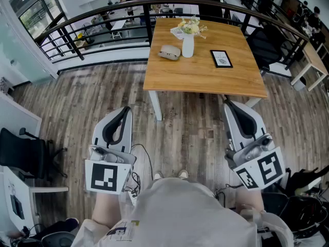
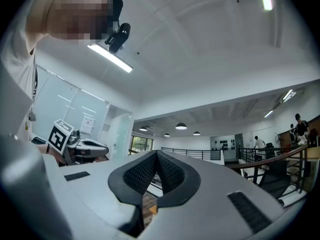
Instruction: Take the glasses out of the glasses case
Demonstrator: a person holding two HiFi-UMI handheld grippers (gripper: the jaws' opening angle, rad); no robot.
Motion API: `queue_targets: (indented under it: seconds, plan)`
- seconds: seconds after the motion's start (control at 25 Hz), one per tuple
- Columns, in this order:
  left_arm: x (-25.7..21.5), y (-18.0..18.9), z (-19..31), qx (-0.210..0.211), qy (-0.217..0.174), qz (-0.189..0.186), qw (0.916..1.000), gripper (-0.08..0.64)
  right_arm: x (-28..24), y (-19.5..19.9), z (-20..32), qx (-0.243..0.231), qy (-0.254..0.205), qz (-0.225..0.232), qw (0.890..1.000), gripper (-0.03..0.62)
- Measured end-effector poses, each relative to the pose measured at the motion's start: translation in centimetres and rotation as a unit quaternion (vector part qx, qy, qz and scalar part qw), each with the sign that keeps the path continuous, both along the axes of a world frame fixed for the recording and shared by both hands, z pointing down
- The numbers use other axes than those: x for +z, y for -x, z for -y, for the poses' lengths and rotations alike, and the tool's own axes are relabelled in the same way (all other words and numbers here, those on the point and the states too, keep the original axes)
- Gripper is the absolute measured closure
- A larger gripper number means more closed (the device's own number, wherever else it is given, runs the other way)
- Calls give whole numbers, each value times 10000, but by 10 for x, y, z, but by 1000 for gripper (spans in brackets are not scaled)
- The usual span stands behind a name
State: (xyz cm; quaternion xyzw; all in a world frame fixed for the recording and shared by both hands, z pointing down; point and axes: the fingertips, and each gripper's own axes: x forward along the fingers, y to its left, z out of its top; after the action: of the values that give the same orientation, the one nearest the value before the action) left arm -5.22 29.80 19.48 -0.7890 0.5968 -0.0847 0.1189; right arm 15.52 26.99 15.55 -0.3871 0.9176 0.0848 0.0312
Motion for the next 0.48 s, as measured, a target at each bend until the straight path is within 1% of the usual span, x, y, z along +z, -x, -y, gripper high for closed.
queue_targets:
  seconds: [0.08, 0.16, 0.48]
  plan:
    - [2, 5, 3, 4, -170, 82, 9998, 543, 5, -1, 6, 9, 32, -52, 10000, 568]
    - [4, 5, 6, -4, -237, 116, 9997, 543, 10, -3, 10, 0, 61, -114, 9999, 568]
    - [7, -17, 13, -17, -172, 184, 9997, 543, 22, -22, 21, -12, 236, -131, 9996, 568]
